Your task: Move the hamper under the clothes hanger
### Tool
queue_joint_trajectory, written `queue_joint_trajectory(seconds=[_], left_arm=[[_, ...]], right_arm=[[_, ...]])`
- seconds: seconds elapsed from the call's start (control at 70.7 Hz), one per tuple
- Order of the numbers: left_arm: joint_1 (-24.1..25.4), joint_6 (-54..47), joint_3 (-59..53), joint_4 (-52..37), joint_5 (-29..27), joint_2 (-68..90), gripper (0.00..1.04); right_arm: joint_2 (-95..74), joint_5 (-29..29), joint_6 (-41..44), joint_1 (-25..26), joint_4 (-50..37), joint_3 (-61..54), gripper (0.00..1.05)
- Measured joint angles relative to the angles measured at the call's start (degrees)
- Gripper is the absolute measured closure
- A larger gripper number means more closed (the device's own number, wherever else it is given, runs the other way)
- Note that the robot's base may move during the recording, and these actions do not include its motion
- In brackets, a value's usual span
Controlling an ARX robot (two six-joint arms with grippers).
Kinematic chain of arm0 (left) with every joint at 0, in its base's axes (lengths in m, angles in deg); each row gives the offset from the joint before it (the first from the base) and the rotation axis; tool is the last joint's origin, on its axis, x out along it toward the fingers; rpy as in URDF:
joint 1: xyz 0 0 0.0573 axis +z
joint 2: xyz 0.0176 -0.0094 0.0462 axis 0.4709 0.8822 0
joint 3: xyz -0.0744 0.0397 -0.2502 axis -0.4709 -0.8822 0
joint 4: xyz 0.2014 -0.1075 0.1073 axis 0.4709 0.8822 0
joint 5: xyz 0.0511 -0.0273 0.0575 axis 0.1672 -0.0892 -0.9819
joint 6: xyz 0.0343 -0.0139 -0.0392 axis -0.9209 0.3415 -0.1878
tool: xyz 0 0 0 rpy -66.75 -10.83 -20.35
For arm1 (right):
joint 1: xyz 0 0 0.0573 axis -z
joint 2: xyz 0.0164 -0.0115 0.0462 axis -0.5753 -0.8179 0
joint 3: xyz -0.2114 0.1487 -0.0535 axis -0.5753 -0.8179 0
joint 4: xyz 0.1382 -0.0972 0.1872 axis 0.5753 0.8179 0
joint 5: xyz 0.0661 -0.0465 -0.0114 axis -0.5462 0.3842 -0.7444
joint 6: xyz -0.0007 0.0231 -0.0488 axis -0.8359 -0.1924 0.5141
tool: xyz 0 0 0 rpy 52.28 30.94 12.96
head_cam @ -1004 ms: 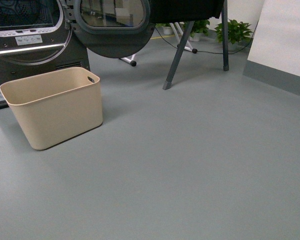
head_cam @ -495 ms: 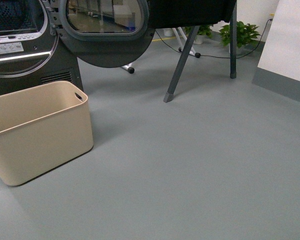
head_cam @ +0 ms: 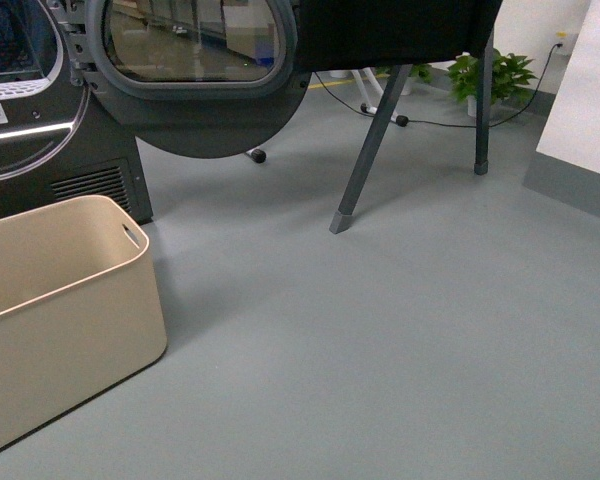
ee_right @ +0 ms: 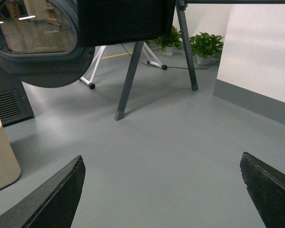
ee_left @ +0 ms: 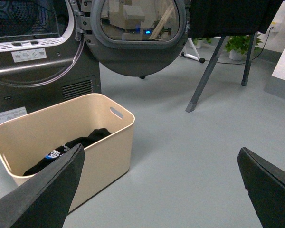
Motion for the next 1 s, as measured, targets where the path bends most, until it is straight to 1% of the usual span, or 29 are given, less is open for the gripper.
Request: queue_joint_trajectory(seconds=[1.004], left_arm=[[0.0,0.0,0.0,0.02,-0.07,0.13,0.07]], right_arm=[[-0.02,-0.11,0.0,-0.02,0.02,0.0,0.08]])
